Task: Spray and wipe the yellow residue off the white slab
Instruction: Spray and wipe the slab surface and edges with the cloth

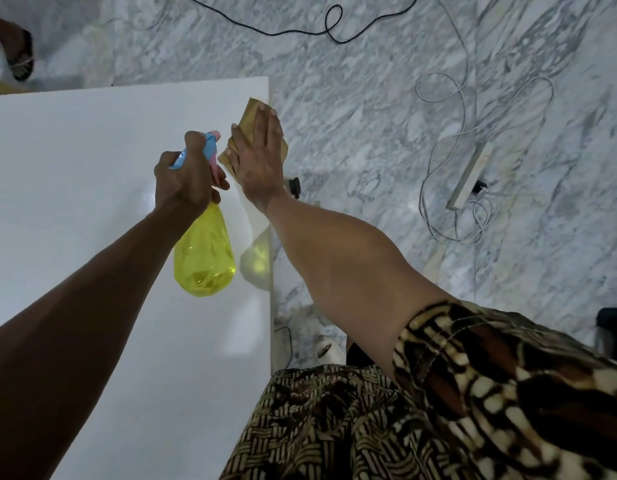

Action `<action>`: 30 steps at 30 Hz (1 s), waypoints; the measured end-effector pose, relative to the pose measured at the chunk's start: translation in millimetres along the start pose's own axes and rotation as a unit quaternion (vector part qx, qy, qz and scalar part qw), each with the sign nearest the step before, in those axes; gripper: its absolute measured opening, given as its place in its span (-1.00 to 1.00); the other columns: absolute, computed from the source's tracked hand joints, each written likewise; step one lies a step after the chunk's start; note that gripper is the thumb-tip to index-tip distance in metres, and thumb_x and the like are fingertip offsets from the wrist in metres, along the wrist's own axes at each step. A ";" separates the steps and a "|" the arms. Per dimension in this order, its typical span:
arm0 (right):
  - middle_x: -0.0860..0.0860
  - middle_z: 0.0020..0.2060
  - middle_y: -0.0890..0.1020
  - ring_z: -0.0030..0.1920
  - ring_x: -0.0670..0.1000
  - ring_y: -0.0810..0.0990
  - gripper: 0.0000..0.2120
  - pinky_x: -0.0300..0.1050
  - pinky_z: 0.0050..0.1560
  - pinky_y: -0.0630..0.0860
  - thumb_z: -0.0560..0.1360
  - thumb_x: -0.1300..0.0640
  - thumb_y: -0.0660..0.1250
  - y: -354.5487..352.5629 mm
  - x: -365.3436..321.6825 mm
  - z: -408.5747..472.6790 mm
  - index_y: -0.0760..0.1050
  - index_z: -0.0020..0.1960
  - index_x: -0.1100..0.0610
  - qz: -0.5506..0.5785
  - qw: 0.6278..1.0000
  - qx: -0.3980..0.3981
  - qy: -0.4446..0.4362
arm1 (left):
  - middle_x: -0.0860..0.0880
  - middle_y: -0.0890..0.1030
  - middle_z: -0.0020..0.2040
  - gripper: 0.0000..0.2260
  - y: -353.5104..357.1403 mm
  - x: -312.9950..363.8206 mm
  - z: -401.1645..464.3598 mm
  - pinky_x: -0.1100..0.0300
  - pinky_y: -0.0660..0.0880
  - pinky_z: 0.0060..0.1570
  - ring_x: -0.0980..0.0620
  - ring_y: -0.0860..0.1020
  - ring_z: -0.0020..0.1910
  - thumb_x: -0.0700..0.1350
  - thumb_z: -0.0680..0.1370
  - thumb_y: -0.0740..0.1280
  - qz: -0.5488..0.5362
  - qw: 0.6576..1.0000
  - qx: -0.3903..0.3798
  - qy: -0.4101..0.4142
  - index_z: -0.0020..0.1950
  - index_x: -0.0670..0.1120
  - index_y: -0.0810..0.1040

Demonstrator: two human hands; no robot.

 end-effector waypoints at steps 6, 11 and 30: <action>0.34 0.51 0.23 0.54 0.37 0.12 -0.59 0.19 0.55 0.01 0.61 -0.08 0.21 -1.2 -5.3 -49.1 0.53 0.37 0.07 0.039 0.999 0.020 -0.004 | -0.28 0.60 -0.12 -0.18 0.6 -12.5 -21.9 0.15 0.50 -0.45 -0.19 0.63 -0.20 0.35 0.31 0.15 -0.003 1.000 0.009 -0.020 0.33 -0.19 0.62; 0.31 0.56 0.13 0.57 0.34 0.04 -0.56 0.18 0.56 -0.03 0.64 -0.13 0.15 0.6 -14.6 -90.5 0.45 0.44 0.02 0.044 0.999 -0.018 0.006 | -0.24 0.58 -0.18 -0.32 -3.1 -31.5 -55.7 0.10 0.52 -0.38 -0.25 0.62 -0.15 0.28 0.41 0.13 0.009 1.000 0.006 -0.002 0.27 -0.15 0.65; 0.37 0.53 0.17 0.55 0.39 0.05 -0.50 0.24 0.56 -0.04 0.59 -0.18 0.21 25.5 -68.5 -403.5 0.41 0.46 0.02 0.032 0.998 -0.045 -0.027 | -0.36 0.64 0.13 -0.13 -63.9 -197.3 -309.5 -0.29 0.63 0.11 -0.34 0.66 0.07 0.41 0.29 0.06 0.056 0.998 0.013 0.013 0.36 -0.14 0.59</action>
Point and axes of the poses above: each hand's wrist, its own z-axis towards the middle knuckle, its own y-axis out of the palm, x = y × z, the point moved 1 cm from there along z, towards the middle knuckle
